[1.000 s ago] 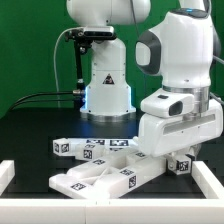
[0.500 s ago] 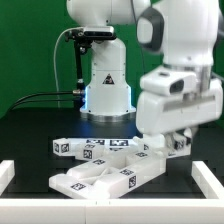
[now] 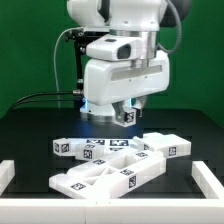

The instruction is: Assemble chair

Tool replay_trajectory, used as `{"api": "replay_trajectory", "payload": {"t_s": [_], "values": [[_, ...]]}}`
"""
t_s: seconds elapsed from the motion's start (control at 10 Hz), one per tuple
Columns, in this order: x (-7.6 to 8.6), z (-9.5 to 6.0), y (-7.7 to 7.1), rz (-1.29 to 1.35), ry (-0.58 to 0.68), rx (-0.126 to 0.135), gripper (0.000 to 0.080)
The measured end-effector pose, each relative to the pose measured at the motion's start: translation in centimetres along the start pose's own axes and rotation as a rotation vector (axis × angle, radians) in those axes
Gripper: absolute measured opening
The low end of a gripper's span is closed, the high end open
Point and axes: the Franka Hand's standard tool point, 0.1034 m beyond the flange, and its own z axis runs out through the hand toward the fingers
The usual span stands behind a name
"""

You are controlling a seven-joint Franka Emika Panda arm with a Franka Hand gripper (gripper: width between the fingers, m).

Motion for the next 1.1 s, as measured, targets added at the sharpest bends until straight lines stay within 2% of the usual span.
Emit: {"api": "replay_trajectory", "payload": {"t_s": [0.3,0.4,0.5,0.7,0.8,0.9,1.1], "values": [[0.0,0.1,-0.1,-0.002,-0.001,0.001,0.0284],[-0.6,0.2,0.3,-0.050,-0.002,0.008,0.0284],[-2.7,0.6,1.7,-0.079,-0.004,0.026,0.0284],[-7.8,1.7,4.7,-0.176,-0.017,0.044,0.0284],[-9.5,2.9,6.0,-0.203,-0.023,0.059,0.0284],[-9.9,3.7,6.5,-0.192,-0.030,0.071,0.0284],[-9.3,3.3,6.2,-0.201,-0.026,0.064,0.0284]]}}
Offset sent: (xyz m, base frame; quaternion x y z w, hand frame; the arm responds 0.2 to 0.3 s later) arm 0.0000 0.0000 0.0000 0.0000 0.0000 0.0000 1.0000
